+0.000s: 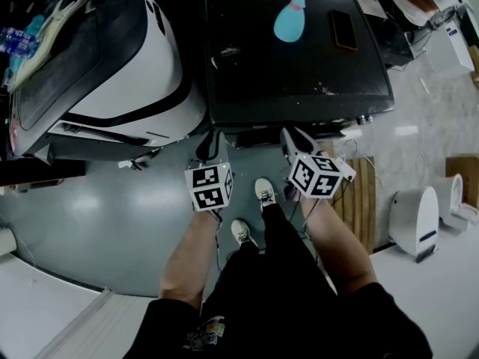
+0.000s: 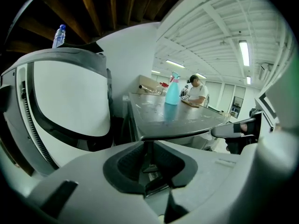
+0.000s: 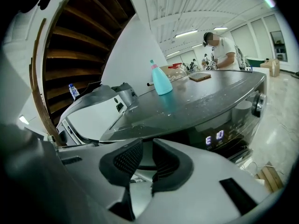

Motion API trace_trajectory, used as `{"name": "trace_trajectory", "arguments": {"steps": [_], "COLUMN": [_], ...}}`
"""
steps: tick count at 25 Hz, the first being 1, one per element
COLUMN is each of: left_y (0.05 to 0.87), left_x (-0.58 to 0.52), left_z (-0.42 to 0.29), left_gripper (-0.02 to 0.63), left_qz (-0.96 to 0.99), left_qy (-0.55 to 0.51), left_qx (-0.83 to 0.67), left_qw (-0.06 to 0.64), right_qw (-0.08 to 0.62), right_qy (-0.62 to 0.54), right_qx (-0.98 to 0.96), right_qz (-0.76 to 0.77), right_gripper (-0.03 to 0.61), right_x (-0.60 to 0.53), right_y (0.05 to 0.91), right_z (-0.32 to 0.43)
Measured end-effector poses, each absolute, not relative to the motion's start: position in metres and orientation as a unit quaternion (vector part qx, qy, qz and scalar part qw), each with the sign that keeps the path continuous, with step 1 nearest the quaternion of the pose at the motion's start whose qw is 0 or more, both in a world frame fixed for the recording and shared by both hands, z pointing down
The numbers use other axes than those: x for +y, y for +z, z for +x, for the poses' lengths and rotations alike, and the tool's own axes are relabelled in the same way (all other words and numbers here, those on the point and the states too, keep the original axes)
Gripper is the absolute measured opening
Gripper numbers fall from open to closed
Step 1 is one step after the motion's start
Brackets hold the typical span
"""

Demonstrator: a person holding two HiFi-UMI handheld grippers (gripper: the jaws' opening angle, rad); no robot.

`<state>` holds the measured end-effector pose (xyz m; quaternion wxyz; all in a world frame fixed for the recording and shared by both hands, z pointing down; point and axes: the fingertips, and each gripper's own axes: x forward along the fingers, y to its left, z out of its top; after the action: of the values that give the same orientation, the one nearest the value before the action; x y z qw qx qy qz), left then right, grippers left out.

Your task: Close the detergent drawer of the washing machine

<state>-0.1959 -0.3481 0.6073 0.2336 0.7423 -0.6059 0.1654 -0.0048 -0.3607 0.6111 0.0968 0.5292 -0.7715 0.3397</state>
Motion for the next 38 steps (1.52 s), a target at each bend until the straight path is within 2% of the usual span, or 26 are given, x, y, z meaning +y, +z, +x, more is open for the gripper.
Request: {"name": "trace_trajectory", "arguments": {"steps": [2, 3, 14, 28, 38], "left_y": [0.596, 0.59, 0.505, 0.422, 0.411], "left_x": [-0.342, -0.339, -0.273, -0.159, -0.104], "left_z": [-0.199, -0.199, -0.218, -0.243, -0.214], "left_gripper": [0.028, 0.007, 0.003, 0.003, 0.003], "left_qz": [0.746, 0.75, 0.78, 0.803, 0.824], "left_qy": [0.157, 0.152, 0.112, 0.085, 0.075], "left_qx": [-0.605, -0.603, -0.597, -0.585, -0.556], "left_qw": [0.229, 0.225, 0.147, 0.07, 0.076], "right_qw": [0.092, 0.088, 0.031, 0.034, 0.048], "right_qy": [0.333, 0.33, 0.26, 0.1, 0.052], "right_qx": [-0.774, -0.775, -0.821, -0.886, -0.899], "right_qz": [0.531, 0.531, 0.508, 0.451, 0.433], "right_gripper": [0.013, 0.0, -0.002, -0.002, -0.002], "right_x": [-0.356, -0.353, -0.304, -0.187, -0.124], "right_y": [0.603, 0.598, 0.517, 0.411, 0.38], "right_z": [-0.004, -0.003, -0.012, -0.061, -0.053]}}
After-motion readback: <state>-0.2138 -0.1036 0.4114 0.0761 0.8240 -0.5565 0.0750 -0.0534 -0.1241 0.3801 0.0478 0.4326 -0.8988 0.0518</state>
